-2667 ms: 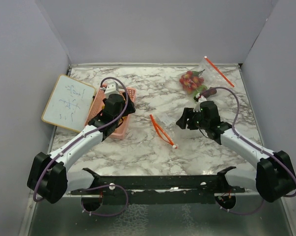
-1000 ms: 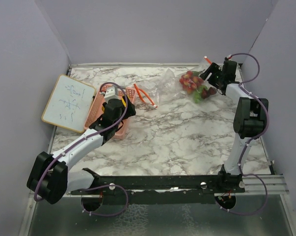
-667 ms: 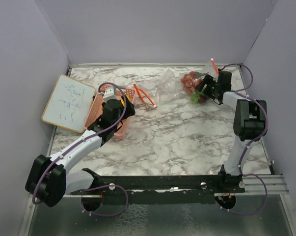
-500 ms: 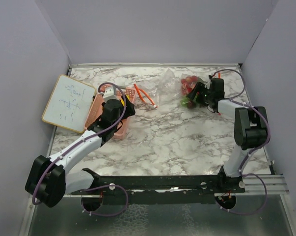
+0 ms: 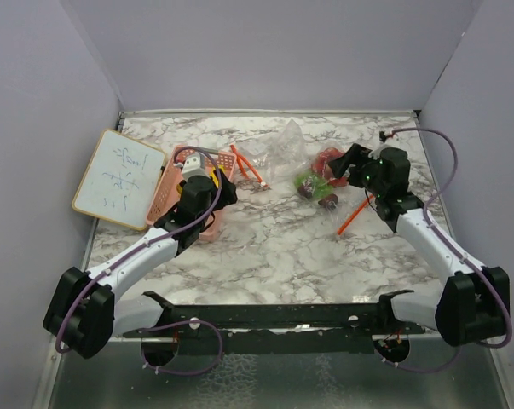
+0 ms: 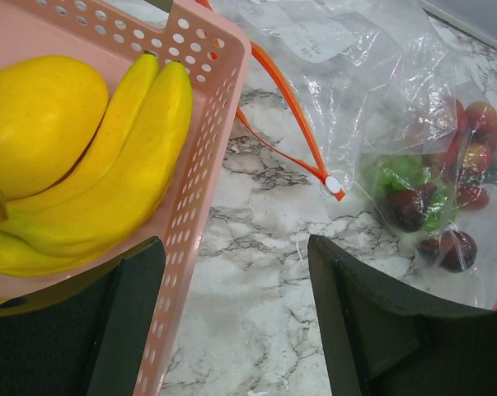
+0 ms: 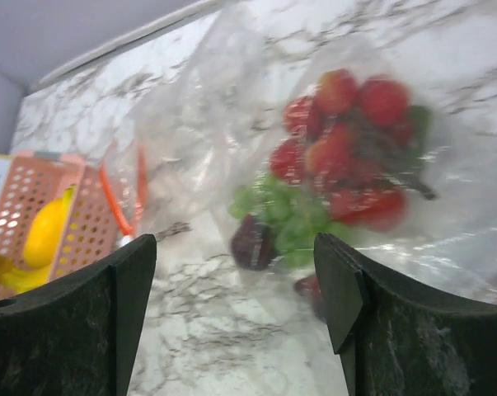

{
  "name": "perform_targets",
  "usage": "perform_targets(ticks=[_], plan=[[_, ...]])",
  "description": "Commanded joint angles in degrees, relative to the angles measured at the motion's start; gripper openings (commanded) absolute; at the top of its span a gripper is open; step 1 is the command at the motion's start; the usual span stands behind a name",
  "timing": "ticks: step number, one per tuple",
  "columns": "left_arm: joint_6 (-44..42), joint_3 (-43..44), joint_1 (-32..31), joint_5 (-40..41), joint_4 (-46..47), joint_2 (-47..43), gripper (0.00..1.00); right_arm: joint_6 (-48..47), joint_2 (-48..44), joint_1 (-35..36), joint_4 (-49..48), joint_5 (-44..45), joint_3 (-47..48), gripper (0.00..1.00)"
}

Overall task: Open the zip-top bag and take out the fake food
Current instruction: Move the zipper food storage bag to the center of the board, then pick up the zipper food storage bag at the center of the board.

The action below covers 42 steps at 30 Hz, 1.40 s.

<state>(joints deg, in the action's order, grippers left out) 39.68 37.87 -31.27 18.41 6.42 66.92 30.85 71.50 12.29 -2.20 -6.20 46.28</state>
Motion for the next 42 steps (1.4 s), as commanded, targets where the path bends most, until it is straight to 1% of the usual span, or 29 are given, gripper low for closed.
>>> perform_targets(ticks=[1,3,6,9,11,13,17,19,22,25,27,32,34,38,42], plan=[[0.51,-0.16,-0.43,-0.97,2.72,0.56,0.73,3.91,-4.01,-5.38,5.99,6.63,-5.62,0.83],[0.27,-0.08,-0.46,-1.01,2.73,0.80,0.73,5.67,-7.35,-10.09,4.49,5.08,-10.17,0.85],[-0.24,-0.37,-0.48,-0.77,2.08,0.85,0.73,6.52,-11.70,-17.21,2.57,2.20,-15.44,0.82],[-0.51,-0.90,-0.51,-0.57,2.08,0.81,0.73,6.07,-11.55,-21.33,2.68,1.75,-16.58,0.80],[-0.98,-0.95,-0.47,-1.30,2.63,1.00,0.73,6.03,-9.81,-23.26,1.23,-0.56,-17.16,0.80],[-1.29,-0.75,-0.47,-1.78,2.75,1.31,0.73,5.98,-7.06,-24.17,-0.88,-2.88,-17.43,0.79],[-1.43,-0.05,-0.47,-1.98,2.46,1.63,0.73,5.59,-0.10,-24.78,-5.07,-5.85,-16.77,0.68],[-1.50,0.38,-0.51,-2.13,2.07,1.63,0.73,5.54,2.24,-25.32,-7.12,-7.30,-16.39,0.61],[-1.82,0.74,-0.46,-1.95,1.15,1.36,0.73,5.08,4.05,-25.91,-10.39,-10.18,-15.89,0.59],[-2.36,0.53,-0.51,-1.64,0.92,0.85,0.73,4.09,5.51,-26.00,-11.18,-11.62,-14.43,0.57],[-3.12,0.06,-0.48,-1.67,1.35,0.41,0.73,3.35,6.40,-26.01,-10.89,-12.31,-13.30,0.54],[-4.34,-0.27,-0.47,-1.62,1.39,-0.38,0.73,3.16,8.61,-26.01,-11.44,-13.36,-12.06,0.37],[-4.44,-0.04,-0.51,-1.98,1.39,-0.68,0.73,2.64,10.24,-26.01,-12.96,-13.94,-12.18,0.26],[-4.82,0.62,-0.50,-2.25,1.24,-1.14,0.73,1.82,13.63,-26.01,-14.02,-14.47,-11.59,0.15],[-5.38,1.12,-0.48,-2.08,0.55,-1.39,0.73,0.99,13.42,-26.01,-14.80,-16.57,-11.50,0.03]])
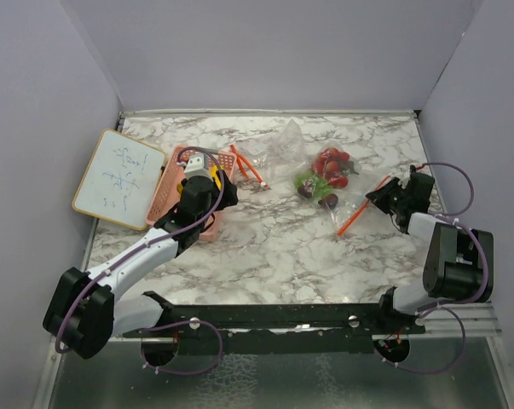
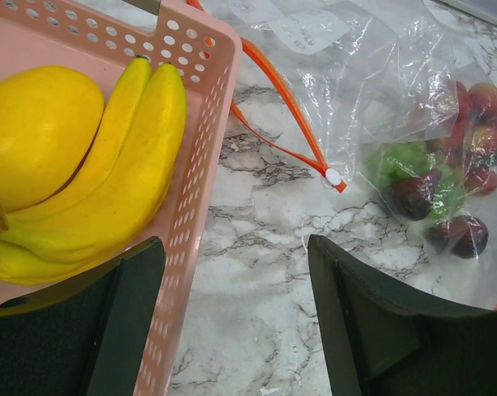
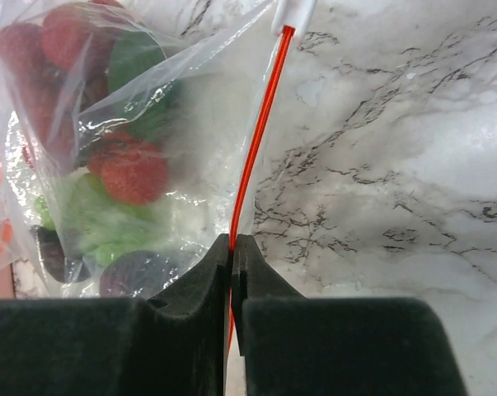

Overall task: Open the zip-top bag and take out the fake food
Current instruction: Pick up the zipper food storage bag at the center of the board.

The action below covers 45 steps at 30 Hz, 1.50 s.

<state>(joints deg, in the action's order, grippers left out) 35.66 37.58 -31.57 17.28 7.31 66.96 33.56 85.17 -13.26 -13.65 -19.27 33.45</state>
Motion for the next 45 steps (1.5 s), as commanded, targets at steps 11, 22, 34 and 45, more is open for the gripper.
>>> perform_targets(ticks=[11,22,34,45], plan=[[-5.80,2.29,-0.74,-6.20,5.58,-0.41,0.77,-8.66,-14.82,2.39,-8.77,-19.14,-2.63,0.02],[-16.72,14.89,-1.54,-20.13,7.15,3.18,0.99,-24.64,-24.19,14.40,9.83,-12.86,12.45,0.02],[-16.06,10.52,-1.56,-18.09,7.85,-0.55,0.97,-22.43,-19.82,22.08,16.98,-35.62,25.11,0.02],[-19.87,2.26,-1.52,-17.59,17.29,-7.07,0.99,-41.35,-15.78,32.42,40.84,-33.25,30.15,0.02]])
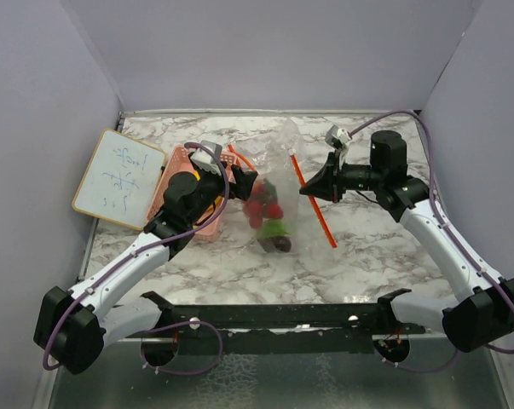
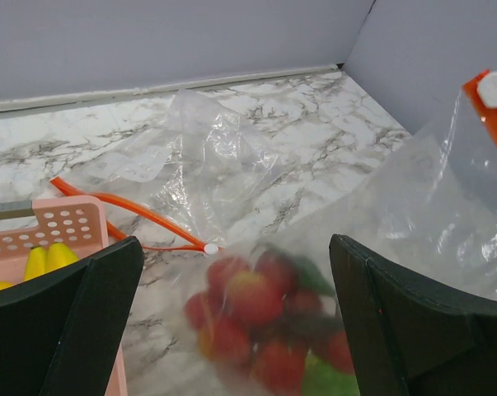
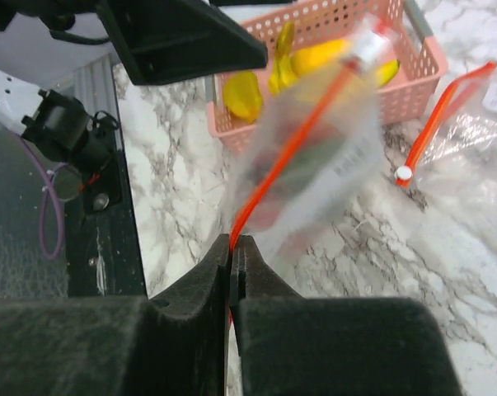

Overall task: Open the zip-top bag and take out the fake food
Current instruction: Pick up the zipper food storage bag at the center of the board.

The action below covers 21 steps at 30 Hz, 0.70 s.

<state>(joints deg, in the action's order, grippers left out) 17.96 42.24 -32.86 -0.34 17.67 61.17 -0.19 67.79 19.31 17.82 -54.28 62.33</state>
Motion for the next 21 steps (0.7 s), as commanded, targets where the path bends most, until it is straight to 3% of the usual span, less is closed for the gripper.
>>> perform_targets(ticks=[1,6,10,16,21], plan=[[-2.47,-2.79,-0.19,0.10,8.00,-1.05,0.99,-8.08,2.13,-0.11,10.37,3.55,1.34,0.02],[-5.78,-4.45,-0.18,-4.33,14.49,0.77,0.99,-9.26,4.03,0.02,13.33,11.17,2.02,0.02],[-10.16,-5.00,-0.12,-13.63,20.97,3.69,0.99,-9.59,4.93,0.36,13.65,11.26,2.75,0.02],[-9.17,-1.14,-0.01,-29.87,23.46,10.35,0.99,-10.26,4.84,0.96,14.14,13.11,3.03,0.02],[-8.64,0.37,0.23,-31.56,25.74,15.02,0.99,-10.50,4.97,1.42,13.90,13.54,2.84,0.02]])
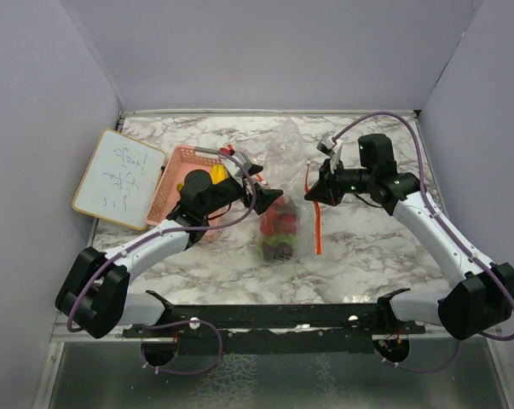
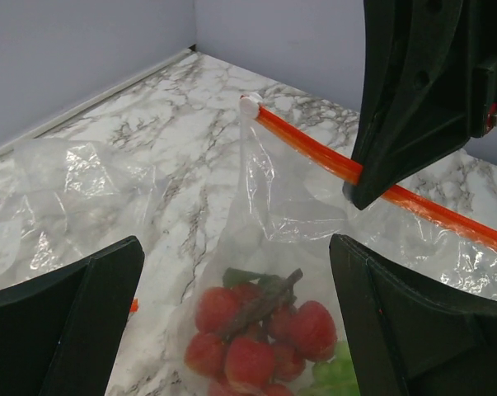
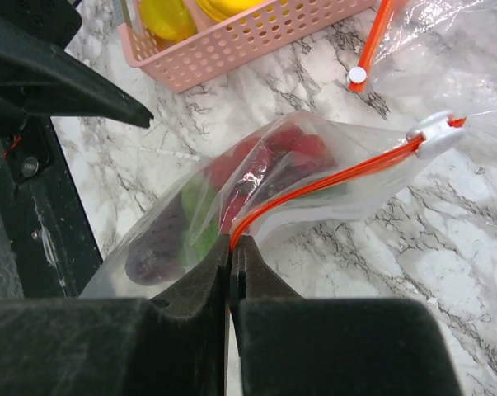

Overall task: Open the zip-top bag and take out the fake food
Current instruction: Pick up the zipper food storage bag at the center of the board.

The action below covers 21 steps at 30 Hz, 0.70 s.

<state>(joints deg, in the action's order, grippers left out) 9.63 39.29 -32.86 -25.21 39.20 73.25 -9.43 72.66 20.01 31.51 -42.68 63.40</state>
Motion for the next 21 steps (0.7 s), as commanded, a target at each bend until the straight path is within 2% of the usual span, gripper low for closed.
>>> perform_targets(ticks=[1,5,7,9,14,21], plan=[[-0.39,4.08,0.37,-6.76,3.70,3.81,0.99,-1.02,0.18,0.80,0.18,2.79,1.78,0.02],[2.26,4.71,0.54,-8.41,5.77,5.27,0.95,0.14,0.11,0.87,-0.46,5.45,1.67,0.02],[2.77,4.96,0.65,-6.67,7.09,6.90,0.99,-1.48,0.26,1.43,0.65,4.20,1.88,0.02],[2.62,5.32,1.44,-6.66,8.25,8.44,0.99,-1.96,0.04,1.87,1.01,3.57,1.85,0.02],[9.49,9.98,5.40,-18.73,16.98,17.08,0.99,-3.09,-0.88,3.26,1.56,2.22,1.53,0.02],[15.24,16.52,6.65,-29.85,24.76,26.31,0.99,-5.07,-1.13,4.48,3.26,1.29,2.20,0.02]])
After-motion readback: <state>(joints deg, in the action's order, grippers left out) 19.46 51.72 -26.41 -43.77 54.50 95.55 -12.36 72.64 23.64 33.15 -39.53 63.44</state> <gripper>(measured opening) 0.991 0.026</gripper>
